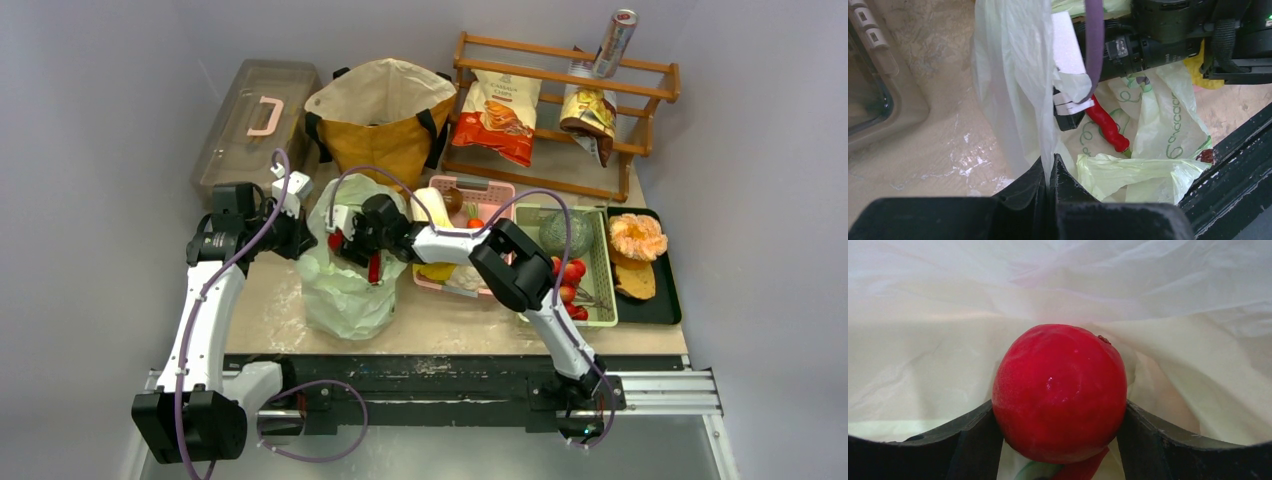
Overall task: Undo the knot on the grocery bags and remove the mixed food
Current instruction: Pick up the fake fruit from the takeout bag, then place the fake fruit in the bin.
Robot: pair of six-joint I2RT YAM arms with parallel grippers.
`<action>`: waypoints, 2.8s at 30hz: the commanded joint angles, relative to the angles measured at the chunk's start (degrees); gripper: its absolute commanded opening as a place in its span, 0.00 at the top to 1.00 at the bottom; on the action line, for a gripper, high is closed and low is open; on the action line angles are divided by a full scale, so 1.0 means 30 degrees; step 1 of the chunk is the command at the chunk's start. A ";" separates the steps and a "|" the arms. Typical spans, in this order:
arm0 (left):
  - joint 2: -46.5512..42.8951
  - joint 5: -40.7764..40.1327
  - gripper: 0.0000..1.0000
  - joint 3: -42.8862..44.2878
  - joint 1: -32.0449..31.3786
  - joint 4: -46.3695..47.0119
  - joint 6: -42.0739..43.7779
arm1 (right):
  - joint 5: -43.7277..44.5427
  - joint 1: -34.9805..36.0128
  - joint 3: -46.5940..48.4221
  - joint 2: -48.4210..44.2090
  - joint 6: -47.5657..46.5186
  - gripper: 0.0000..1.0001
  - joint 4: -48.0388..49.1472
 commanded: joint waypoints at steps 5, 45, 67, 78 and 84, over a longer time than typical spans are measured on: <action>-0.0042 0.0088 1.00 0.0623 0.0173 0.0570 0.0213 | -0.2032 0.0095 -0.2570 -0.5220 0.0994 0.58 0.0954; 0.0691 0.0417 1.00 0.1180 0.0191 0.0622 0.0344 | 0.2005 -1.4347 -1.0300 -1.9929 -0.3848 0.59 -1.5577; -0.0222 0.0179 1.00 0.0589 0.0329 0.0278 0.0659 | 0.2728 -1.4376 -0.7506 -1.6297 -0.2904 0.01 -1.7187; -0.1605 0.1604 1.00 -0.0205 0.0301 0.0361 0.2059 | -0.6138 -1.2390 -0.5955 -1.9857 -0.1311 0.24 -1.4808; -0.2183 0.1991 1.00 -0.0875 0.0184 0.0781 0.2552 | -0.6360 -0.6665 -0.6340 -1.8043 0.1682 0.59 -0.9302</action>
